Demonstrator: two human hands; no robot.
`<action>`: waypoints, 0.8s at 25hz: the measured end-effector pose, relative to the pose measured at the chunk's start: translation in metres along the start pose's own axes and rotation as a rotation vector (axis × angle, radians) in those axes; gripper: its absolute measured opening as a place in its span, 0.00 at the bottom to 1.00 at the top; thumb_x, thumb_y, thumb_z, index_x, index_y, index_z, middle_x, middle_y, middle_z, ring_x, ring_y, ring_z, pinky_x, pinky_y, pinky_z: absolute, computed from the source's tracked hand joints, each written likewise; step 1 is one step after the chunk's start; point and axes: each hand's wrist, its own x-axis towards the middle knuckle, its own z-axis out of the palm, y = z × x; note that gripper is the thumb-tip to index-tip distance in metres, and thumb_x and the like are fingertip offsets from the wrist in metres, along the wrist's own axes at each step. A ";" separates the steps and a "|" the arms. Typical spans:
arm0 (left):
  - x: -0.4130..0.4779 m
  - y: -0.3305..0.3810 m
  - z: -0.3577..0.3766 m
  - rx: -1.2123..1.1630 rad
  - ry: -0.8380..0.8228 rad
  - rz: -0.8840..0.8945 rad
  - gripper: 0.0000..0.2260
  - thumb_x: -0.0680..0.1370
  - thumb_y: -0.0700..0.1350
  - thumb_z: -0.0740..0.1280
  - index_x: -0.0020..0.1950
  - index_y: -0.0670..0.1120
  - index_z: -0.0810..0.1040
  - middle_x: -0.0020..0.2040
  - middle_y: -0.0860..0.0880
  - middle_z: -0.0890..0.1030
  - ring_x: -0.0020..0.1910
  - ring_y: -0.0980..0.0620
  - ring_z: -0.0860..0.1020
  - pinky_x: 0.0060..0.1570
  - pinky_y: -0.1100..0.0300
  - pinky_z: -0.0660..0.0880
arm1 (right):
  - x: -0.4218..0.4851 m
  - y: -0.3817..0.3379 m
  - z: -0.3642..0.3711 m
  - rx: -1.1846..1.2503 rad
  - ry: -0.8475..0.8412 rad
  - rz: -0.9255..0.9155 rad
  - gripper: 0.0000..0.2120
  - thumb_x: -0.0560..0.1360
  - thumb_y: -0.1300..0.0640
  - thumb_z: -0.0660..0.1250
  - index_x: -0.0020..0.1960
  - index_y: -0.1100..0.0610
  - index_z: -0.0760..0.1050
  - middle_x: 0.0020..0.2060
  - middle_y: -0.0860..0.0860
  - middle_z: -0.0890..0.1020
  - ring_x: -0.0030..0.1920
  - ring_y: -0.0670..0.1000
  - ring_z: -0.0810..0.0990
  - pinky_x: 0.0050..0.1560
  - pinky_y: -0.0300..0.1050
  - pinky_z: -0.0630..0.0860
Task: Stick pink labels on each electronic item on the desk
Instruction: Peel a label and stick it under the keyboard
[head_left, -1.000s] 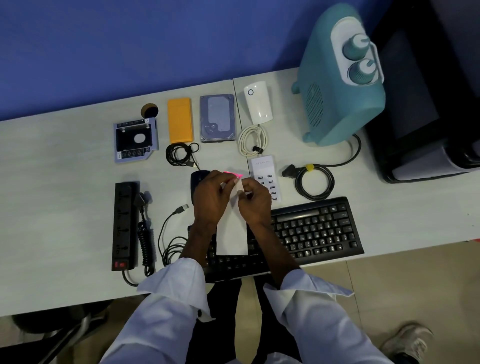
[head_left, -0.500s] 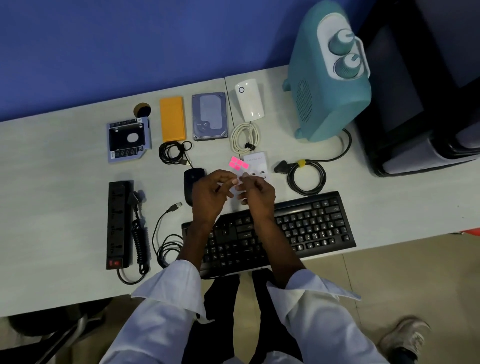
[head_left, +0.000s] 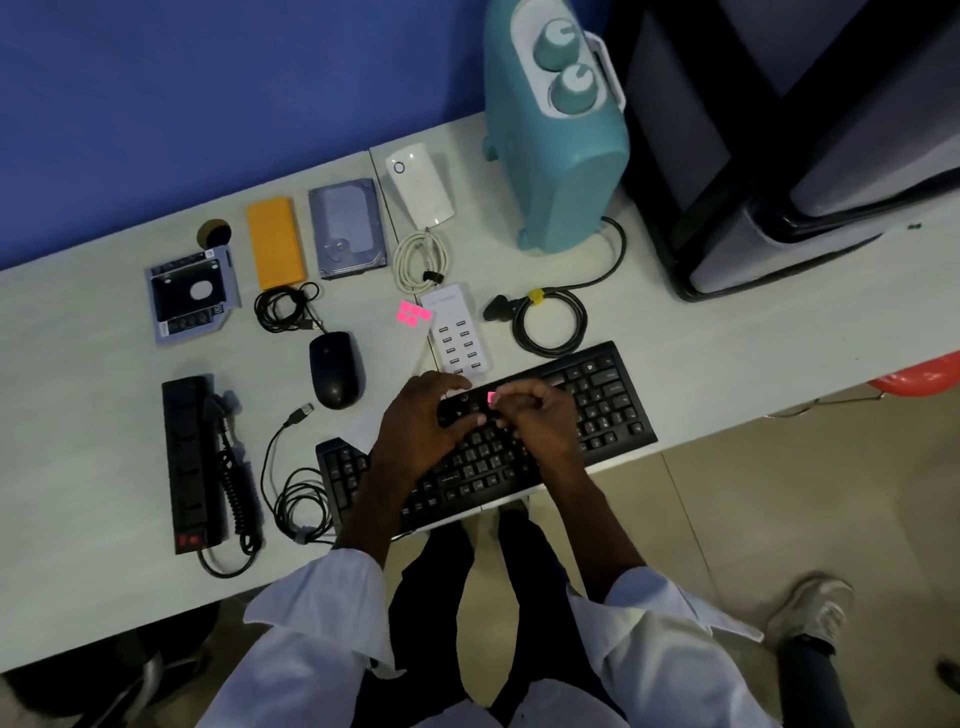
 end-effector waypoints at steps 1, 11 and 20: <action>-0.006 -0.001 0.005 0.135 -0.036 0.054 0.29 0.67 0.62 0.76 0.64 0.52 0.78 0.63 0.52 0.78 0.61 0.52 0.75 0.62 0.52 0.74 | -0.003 0.004 -0.004 0.012 0.008 0.014 0.05 0.71 0.65 0.74 0.46 0.66 0.82 0.34 0.58 0.84 0.26 0.45 0.79 0.29 0.35 0.74; -0.031 0.012 0.030 0.584 -0.295 0.109 0.64 0.51 0.77 0.70 0.81 0.55 0.49 0.74 0.39 0.62 0.73 0.39 0.63 0.69 0.38 0.64 | -0.061 0.045 -0.036 0.232 0.078 0.029 0.07 0.70 0.60 0.77 0.46 0.63 0.84 0.33 0.54 0.84 0.29 0.45 0.77 0.29 0.38 0.72; -0.025 0.025 0.022 0.497 -0.352 0.133 0.63 0.53 0.70 0.74 0.80 0.56 0.45 0.68 0.38 0.65 0.66 0.37 0.69 0.63 0.40 0.72 | -0.103 0.087 -0.031 0.505 0.203 0.062 0.05 0.71 0.62 0.74 0.46 0.63 0.82 0.26 0.48 0.77 0.22 0.43 0.68 0.24 0.37 0.64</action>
